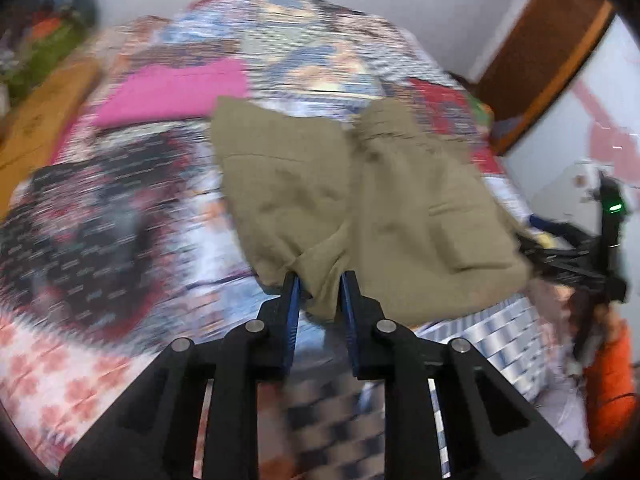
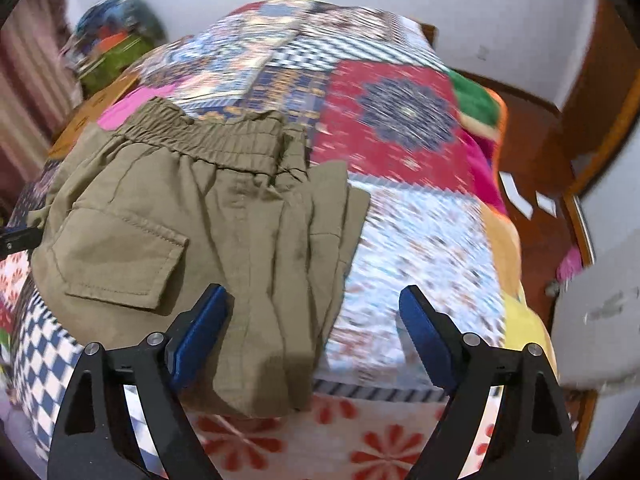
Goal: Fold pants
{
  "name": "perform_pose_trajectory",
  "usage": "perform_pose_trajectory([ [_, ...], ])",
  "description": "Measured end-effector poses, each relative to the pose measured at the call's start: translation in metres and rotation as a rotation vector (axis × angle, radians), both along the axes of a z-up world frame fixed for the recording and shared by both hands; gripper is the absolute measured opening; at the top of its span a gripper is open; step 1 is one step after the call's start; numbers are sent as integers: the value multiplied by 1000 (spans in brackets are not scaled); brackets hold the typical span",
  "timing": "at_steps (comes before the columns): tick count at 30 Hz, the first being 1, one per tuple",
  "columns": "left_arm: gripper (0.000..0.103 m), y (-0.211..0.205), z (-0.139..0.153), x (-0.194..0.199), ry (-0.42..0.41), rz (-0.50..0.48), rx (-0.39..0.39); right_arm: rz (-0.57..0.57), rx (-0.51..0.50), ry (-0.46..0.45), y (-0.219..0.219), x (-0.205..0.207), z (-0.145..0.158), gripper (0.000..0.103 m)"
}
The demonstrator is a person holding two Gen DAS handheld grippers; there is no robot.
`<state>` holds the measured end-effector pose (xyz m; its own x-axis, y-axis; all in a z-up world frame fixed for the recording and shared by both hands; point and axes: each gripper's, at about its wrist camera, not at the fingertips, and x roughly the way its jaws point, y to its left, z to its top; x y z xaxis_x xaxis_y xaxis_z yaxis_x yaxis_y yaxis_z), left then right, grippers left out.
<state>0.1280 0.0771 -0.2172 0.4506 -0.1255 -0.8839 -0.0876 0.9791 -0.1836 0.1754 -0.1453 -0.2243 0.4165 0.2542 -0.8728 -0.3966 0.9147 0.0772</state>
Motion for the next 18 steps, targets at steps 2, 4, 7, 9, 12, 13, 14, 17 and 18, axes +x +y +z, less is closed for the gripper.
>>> perform_pose_trajectory([
  [2, 20, 19, 0, -12, 8, 54, 33, 23, -29, -20, 11, -4, 2, 83],
  [4, 20, 38, 0, -18, 14, 96, 24, 33, -64, -42, 15, -8, 6, 83],
  [7, 20, 53, 6, -19, -7, 120, 15, 21, -55, -34, 12, -9, 15, 83],
  [9, 22, 52, 15, -13, -49, 111, 8, 3, -40, -51, 8, -9, 26, 83],
  [12, 57, 40, 19, 9, -77, 77, -33, -11, 0, -83, 9, -9, 46, 83],
  [13, 65, 35, 17, 17, -91, 67, -38, -8, 17, -88, 12, -8, 50, 83],
  [14, 67, 28, 12, 25, -89, 48, -35, -2, 28, -93, 17, -8, 53, 83],
  [17, 67, 16, -15, 45, -23, 9, 21, 29, 14, -86, 33, -5, 45, 83],
  [18, 67, 15, -28, 49, 12, 12, 66, 37, 3, -67, 38, -4, 37, 83],
])
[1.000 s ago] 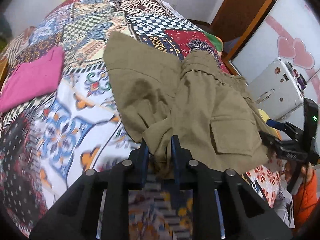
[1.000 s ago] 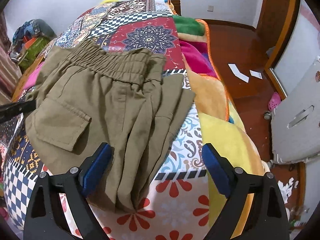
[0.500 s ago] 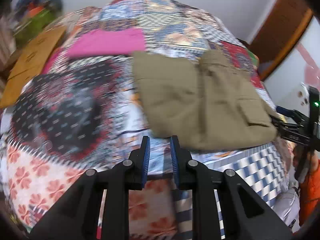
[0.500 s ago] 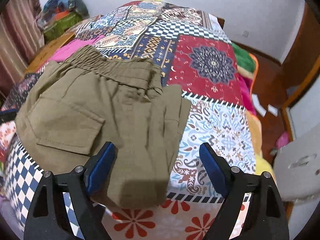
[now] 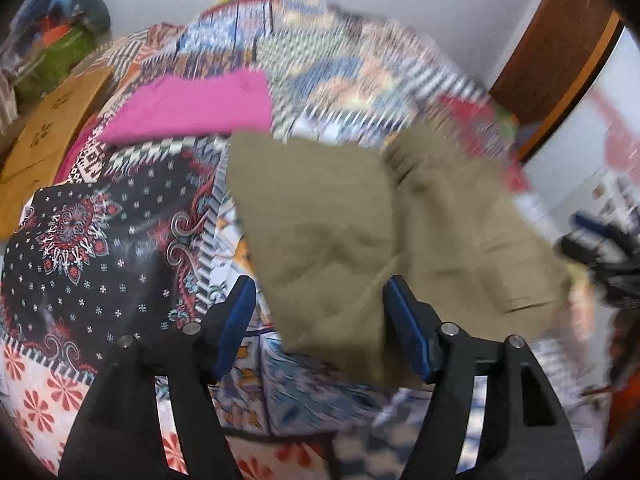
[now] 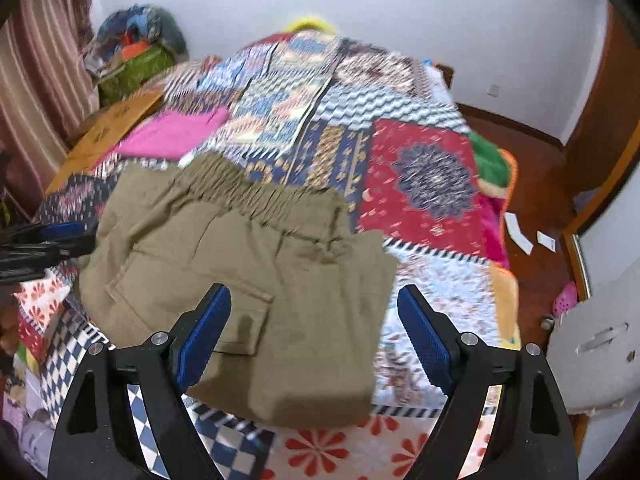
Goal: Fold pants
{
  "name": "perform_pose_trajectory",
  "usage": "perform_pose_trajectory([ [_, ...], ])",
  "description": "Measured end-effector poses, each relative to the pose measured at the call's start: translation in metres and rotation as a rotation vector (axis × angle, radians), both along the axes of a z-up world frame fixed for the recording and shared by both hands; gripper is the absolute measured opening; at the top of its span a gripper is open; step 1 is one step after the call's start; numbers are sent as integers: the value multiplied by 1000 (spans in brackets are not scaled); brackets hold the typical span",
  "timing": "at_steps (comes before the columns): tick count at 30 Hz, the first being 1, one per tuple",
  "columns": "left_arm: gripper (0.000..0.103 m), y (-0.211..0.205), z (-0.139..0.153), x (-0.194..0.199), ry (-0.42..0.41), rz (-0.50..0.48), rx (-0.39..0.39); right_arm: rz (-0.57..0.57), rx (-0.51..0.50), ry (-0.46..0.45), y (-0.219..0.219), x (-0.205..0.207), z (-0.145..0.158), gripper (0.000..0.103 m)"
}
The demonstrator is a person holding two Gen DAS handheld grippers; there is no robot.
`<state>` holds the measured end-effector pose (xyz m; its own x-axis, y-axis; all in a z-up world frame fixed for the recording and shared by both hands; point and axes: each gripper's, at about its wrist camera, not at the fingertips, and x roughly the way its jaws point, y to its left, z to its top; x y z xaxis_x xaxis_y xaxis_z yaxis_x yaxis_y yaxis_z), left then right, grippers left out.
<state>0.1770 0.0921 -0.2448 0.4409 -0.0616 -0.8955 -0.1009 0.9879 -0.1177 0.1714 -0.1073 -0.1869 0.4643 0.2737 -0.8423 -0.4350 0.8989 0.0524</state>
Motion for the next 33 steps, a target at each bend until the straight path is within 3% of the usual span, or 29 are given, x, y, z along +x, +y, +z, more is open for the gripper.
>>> perform_pose_trajectory([
  [2, 72, 8, -20, -4, 41, 4, 13, 9, -15, 28, 4, 0, -12, 83],
  [4, 86, 25, -22, -17, 25, 34, -5, 13, -28, 43, 3, -4, -23, 83],
  [6, 84, 41, -23, -27, 43, 82, 60, 3, -19, 54, -5, -6, -27, 83],
  [7, 82, 51, -26, -32, 66, 117, 134, -7, -2, 66, -10, -5, -29, 83],
  [8, 81, 59, -28, -35, 76, 129, 131, -20, 21, 84, -17, -3, -29, 83],
  [11, 78, 75, -24, -38, 84, 167, 64, -48, 7, 80, -24, 0, -27, 83],
  [15, 78, 66, 2, -24, 3, 156, 27, -61, -8, 53, -28, 0, -19, 83],
  [20, 87, 34, 25, -7, -61, 109, -116, -99, 53, 31, -43, 2, 1, 83],
  [25, 97, -2, 29, -17, -51, 77, -162, -114, 110, 42, -55, -2, 8, 84],
  [31, 97, -20, 10, -41, 18, 117, -289, -108, 124, 127, -54, -13, -21, 84],
  [33, 97, -29, 0, -43, 47, 114, -283, -106, 121, 145, -53, -16, -30, 84],
])
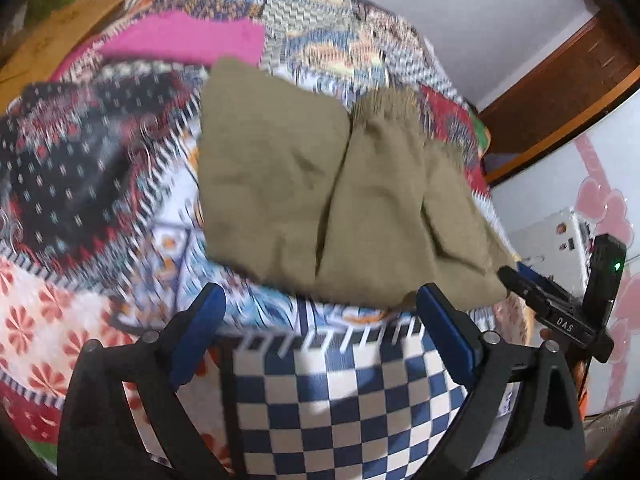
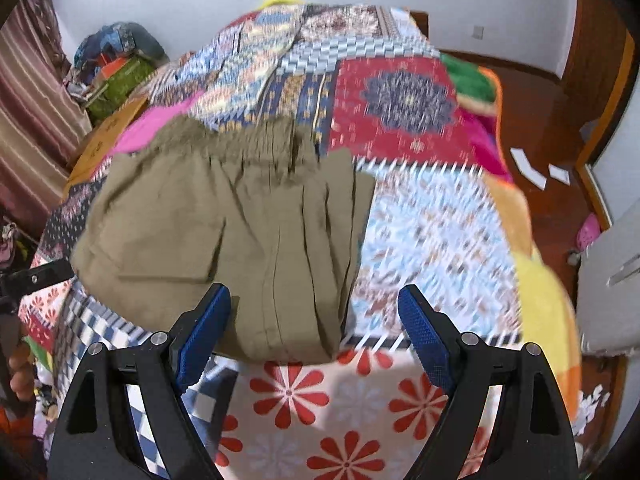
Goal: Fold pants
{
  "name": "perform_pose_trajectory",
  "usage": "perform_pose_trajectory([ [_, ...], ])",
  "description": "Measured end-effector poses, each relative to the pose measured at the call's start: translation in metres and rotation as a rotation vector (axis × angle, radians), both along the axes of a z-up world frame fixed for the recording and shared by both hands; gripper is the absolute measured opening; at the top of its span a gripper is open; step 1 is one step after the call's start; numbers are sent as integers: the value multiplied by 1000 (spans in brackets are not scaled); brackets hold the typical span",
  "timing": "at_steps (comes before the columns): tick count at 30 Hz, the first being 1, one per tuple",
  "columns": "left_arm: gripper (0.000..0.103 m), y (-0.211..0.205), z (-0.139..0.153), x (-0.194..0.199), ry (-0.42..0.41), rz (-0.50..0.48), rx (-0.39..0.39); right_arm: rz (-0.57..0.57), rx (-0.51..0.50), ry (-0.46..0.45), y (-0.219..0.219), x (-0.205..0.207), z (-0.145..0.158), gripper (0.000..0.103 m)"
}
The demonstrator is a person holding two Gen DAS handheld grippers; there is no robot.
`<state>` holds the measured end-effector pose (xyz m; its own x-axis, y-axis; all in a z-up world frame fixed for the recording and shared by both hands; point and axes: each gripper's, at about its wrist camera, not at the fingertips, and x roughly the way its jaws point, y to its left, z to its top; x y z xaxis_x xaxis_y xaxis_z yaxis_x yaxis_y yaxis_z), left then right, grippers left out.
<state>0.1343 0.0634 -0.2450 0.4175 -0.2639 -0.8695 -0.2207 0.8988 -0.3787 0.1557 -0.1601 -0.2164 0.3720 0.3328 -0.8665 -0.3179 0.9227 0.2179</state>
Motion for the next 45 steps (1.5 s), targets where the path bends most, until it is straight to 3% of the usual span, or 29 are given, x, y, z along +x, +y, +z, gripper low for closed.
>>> perform_pose_trajectory([
  [3, 101, -10, -7, 1, 4, 9, 44, -5, 10, 5, 0, -3, -6, 86],
  [9, 103, -20, -14, 16, -1, 20, 45, -24, 52, 32, -6, 0, -14, 90],
  [12, 103, -12, -16, 26, -3, 44, 5, -30, 76, 55, -7, 2, -21, 92],
  [18, 103, -3, -10, 43, -37, 63, -148, -7, 65, 49, -2, 3, -23, 93],
  [27, 103, -8, -24, 79, -5, 62, -169, -11, 99, 76, -3, 10, -25, 95],
  [29, 103, -7, -25, 85, -5, 53, -176, -9, 102, 75, -1, 12, -25, 91],
  [32, 103, -9, -26, 90, -16, 39, -160, 11, 119, 73, 5, 13, -23, 75],
  [33, 100, -10, -26, 90, -22, 35, -150, 21, 130, 75, 8, 14, -22, 68],
  [37, 80, -15, -22, 90, -48, 16, -85, 28, 130, 61, 12, 15, -21, 60],
  [41, 66, -19, -21, 91, -66, -2, -56, 19, 116, 35, 11, 15, -19, 42],
  [45, 40, -24, -14, 87, -96, -24, 5, 20, 103, 9, 13, 17, -13, 29],
])
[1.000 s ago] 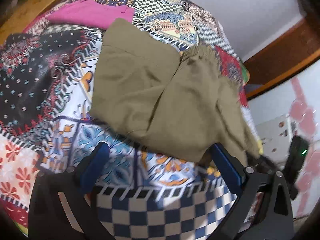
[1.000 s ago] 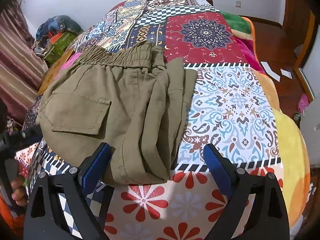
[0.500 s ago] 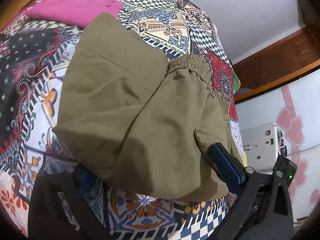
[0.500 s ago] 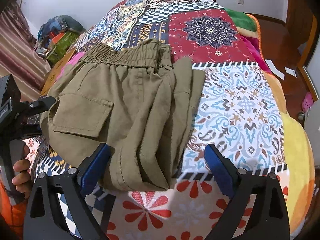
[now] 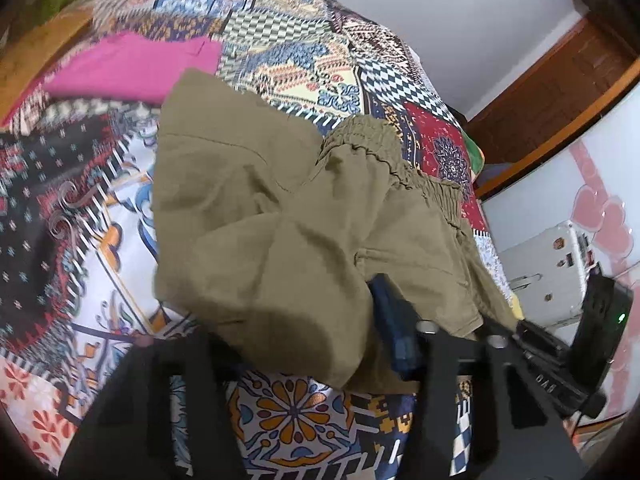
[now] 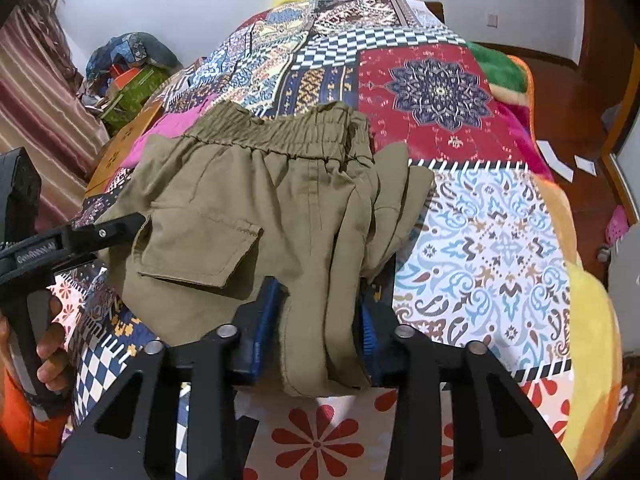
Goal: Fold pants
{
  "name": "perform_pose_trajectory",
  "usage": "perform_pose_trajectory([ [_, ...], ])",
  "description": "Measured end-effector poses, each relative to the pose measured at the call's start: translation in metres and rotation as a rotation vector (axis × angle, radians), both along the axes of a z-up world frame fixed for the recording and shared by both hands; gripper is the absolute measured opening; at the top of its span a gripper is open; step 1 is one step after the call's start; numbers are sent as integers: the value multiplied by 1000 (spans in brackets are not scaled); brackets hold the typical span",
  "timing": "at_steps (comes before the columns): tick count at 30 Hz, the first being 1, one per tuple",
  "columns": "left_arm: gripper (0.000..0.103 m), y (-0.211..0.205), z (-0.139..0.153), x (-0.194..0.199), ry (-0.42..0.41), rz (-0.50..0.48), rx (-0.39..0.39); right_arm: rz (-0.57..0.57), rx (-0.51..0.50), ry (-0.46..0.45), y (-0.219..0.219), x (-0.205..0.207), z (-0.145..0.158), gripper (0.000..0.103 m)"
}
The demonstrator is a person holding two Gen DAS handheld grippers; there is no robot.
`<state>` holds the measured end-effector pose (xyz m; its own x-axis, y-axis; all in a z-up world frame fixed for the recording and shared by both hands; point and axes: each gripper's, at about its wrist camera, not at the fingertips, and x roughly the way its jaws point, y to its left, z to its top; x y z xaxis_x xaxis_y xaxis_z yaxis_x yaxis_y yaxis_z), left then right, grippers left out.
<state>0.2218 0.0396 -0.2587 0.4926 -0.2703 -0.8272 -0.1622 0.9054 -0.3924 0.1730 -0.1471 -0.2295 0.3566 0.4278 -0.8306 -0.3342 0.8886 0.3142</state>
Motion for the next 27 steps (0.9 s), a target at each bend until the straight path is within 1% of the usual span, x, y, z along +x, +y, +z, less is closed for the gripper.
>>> perform_pose_trajectory([
  [1, 31, -2, 3, -1, -11, -5, 29, 1, -6, -7, 1, 0, 1, 28],
  [2, 28, -1, 5, -3, -15, -10, 40, 0, -7, -15, 1, 0, 3, 27],
  [5, 24, 1, 8, -4, -20, -14, 40, -2, -8, -25, 2, 0, 6, 25],
  [7, 22, 0, 12, -6, -31, -17, 51, -10, 9, -26, 0, 0, 9, 23],
  [11, 19, -3, 24, -13, -67, -35, 84, -13, 20, -49, -3, -3, 20, 22],
  [18, 16, 3, 39, -23, -97, -30, 69, 3, 26, -94, 4, -8, 38, 20],
  [27, 14, 14, 74, -36, -178, -16, 108, 29, 43, -172, 21, -15, 71, 19],
])
